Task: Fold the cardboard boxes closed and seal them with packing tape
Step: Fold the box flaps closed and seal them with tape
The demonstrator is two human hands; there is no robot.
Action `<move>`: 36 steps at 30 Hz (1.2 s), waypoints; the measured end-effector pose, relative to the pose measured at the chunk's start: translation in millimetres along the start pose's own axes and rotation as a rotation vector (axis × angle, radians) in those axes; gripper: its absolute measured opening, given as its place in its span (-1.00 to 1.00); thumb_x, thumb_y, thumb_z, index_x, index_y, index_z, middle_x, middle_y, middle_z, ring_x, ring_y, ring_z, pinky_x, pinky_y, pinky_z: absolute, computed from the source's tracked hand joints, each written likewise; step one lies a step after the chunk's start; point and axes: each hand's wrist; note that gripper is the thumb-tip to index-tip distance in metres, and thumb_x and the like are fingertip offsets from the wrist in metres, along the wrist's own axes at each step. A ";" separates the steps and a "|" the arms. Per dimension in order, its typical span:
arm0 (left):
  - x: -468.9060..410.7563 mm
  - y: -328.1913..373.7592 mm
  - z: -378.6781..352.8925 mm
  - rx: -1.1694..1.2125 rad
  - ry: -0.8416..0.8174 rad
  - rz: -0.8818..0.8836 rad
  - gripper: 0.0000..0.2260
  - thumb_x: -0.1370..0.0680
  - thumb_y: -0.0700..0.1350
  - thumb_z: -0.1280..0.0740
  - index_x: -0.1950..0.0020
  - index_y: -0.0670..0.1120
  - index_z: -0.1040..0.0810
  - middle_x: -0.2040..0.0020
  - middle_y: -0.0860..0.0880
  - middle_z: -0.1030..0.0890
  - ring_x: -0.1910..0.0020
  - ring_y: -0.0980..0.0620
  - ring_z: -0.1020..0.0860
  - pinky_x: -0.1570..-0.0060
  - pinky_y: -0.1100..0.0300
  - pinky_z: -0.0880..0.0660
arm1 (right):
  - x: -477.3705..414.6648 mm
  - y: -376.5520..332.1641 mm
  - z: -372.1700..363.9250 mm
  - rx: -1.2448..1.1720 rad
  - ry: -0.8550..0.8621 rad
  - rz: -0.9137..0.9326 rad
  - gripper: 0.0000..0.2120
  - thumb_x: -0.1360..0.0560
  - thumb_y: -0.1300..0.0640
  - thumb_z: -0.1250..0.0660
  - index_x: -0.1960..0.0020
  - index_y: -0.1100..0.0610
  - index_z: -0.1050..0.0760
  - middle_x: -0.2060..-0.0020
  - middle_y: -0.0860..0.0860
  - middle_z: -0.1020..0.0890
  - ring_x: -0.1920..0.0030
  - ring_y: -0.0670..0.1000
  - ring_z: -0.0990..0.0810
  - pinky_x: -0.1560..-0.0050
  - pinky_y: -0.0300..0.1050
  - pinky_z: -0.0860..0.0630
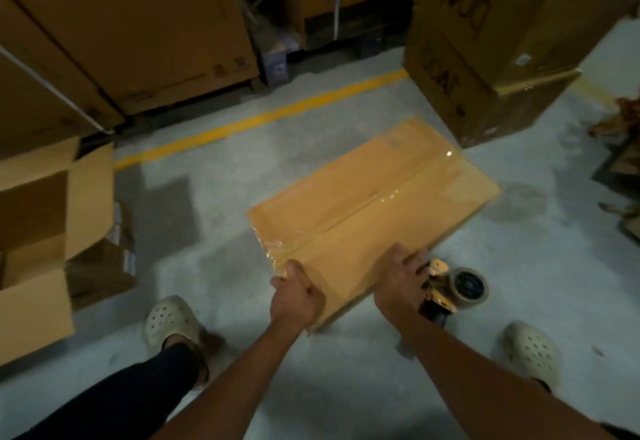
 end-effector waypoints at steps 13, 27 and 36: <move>-56.4 68.7 -38.3 -0.518 0.096 -0.745 -0.44 -0.61 0.16 0.03 -0.55 -0.06 -0.21 -0.59 -0.19 -0.13 -0.58 -0.18 -0.07 -0.52 -0.15 -0.08 | -44.6 140.4 -53.6 -0.414 -0.089 -0.332 -0.70 -0.53 0.06 -0.30 -0.17 0.23 -0.50 -0.07 0.24 -0.60 -0.07 0.28 -0.57 -0.03 0.07 -0.54; -74.9 58.2 -62.5 -0.483 0.329 -0.672 -0.47 -0.60 0.15 -0.07 -0.53 -0.04 -0.28 -0.56 -0.16 -0.20 -0.57 -0.20 -0.08 -0.50 -0.28 0.07 | -105.7 183.2 -98.1 -0.739 -0.262 -0.637 -0.84 -0.46 0.25 -0.37 -0.02 0.21 -0.48 0.06 0.21 -0.57 0.06 0.19 -0.56 0.10 -0.01 -0.48; -58.3 59.0 -48.2 -0.509 0.180 -0.478 -0.38 -0.63 0.27 0.17 -0.63 0.01 0.05 -0.63 -0.11 0.09 -0.60 -0.19 0.10 -0.49 -0.32 0.01 | -60.6 133.1 15.0 -1.477 -0.219 -0.710 -0.93 -0.49 0.28 -0.36 0.15 0.24 -0.48 0.43 0.15 -0.54 0.54 0.05 -0.52 0.49 -0.18 -0.52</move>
Point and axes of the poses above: each hand's wrist, its own x-axis away from the middle knuckle, its own z-axis out of the back of the hand, y = z × x
